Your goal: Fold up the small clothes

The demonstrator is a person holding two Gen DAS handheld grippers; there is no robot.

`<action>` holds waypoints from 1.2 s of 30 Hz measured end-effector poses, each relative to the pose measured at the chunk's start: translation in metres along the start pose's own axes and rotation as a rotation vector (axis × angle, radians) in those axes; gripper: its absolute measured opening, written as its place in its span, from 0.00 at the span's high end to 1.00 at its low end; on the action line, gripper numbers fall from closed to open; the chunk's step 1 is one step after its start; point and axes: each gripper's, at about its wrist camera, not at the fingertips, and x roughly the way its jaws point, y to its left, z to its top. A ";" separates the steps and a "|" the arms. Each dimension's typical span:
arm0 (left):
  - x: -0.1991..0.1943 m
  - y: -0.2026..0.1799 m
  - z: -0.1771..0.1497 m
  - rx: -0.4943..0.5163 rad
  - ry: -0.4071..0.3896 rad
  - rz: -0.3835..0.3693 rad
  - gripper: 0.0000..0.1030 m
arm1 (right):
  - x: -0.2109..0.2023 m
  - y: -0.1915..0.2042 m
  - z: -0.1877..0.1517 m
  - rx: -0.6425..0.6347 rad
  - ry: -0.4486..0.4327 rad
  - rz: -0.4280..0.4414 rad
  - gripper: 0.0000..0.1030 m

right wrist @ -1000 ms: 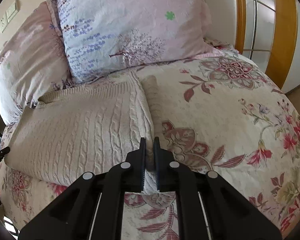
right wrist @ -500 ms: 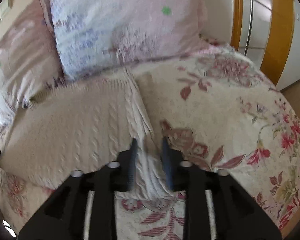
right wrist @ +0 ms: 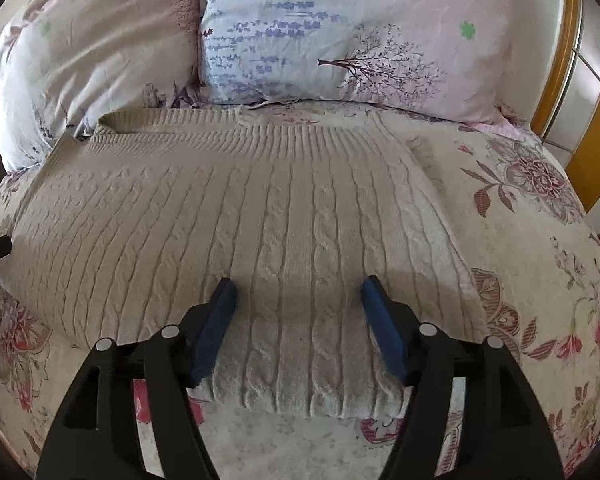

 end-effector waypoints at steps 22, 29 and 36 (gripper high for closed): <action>0.026 0.086 0.051 -0.488 0.038 -0.187 0.36 | 0.008 0.051 0.022 -0.028 -0.034 0.069 0.33; 0.036 0.084 0.055 -0.492 0.041 -0.206 0.37 | 0.011 0.054 0.020 -0.049 -0.045 0.061 0.31; 0.044 0.073 0.058 -0.494 0.059 -0.234 0.44 | 0.012 0.052 0.021 -0.050 -0.051 0.075 0.30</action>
